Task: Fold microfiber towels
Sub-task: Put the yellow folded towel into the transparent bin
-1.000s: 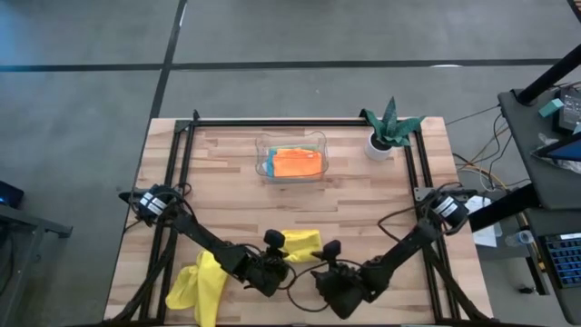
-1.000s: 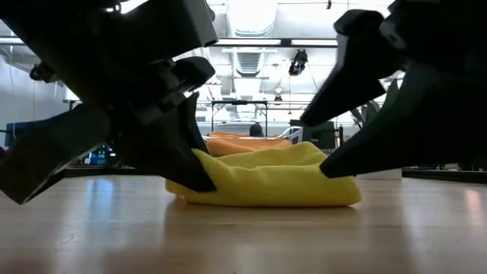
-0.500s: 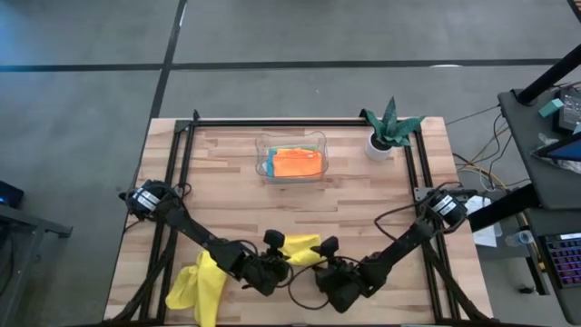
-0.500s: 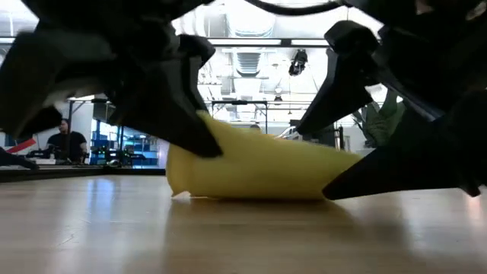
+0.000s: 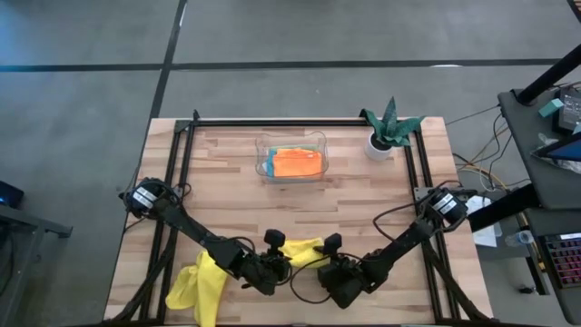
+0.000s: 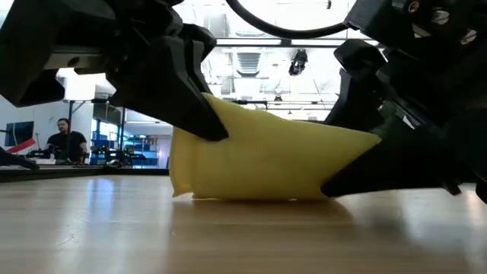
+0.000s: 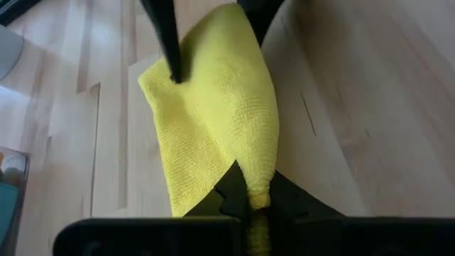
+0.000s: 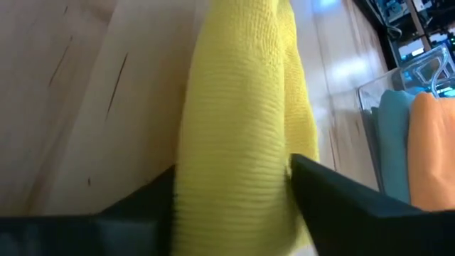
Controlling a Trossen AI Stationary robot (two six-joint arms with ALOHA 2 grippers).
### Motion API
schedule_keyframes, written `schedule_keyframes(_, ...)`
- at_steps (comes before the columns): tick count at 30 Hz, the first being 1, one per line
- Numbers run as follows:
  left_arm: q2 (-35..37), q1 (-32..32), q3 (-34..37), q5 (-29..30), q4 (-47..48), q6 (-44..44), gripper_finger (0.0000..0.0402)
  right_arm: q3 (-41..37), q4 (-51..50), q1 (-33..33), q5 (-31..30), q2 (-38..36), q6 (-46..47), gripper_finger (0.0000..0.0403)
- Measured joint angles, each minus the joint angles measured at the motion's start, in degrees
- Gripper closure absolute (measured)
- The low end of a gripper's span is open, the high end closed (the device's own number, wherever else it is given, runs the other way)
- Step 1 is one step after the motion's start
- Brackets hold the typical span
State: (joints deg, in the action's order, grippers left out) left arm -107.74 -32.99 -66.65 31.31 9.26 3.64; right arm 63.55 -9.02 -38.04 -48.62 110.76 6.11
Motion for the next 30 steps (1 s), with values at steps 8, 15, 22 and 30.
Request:
schedule_keyframes(8, 0.00, 0.00, 0.07, -0.02, 0.34, 0.23, 0.0401, 1.01, -0.08, 0.00, -0.22, 0.08, -1.67, 0.0373)
schedule_keyframes(15, 2.87, 0.00, 0.07, 1.58, 6.58, -0.01, 0.0401, 4.31, -2.43, 1.38, -1.63, 0.14, -5.44, 0.0390)
schedule_keyframes(22, 10.84, 0.38, 0.20, 10.53, 17.06, -2.48, 0.0401, 9.04, -12.45, 6.77, -4.35, -3.95, -5.85, 0.0392)
schedule_keyframes(30, 22.88, 6.47, 0.48, 17.40, 20.81, -14.19, 0.0401, 10.37, -13.37, 15.83, -4.56, -14.38, -16.71, 0.0393)
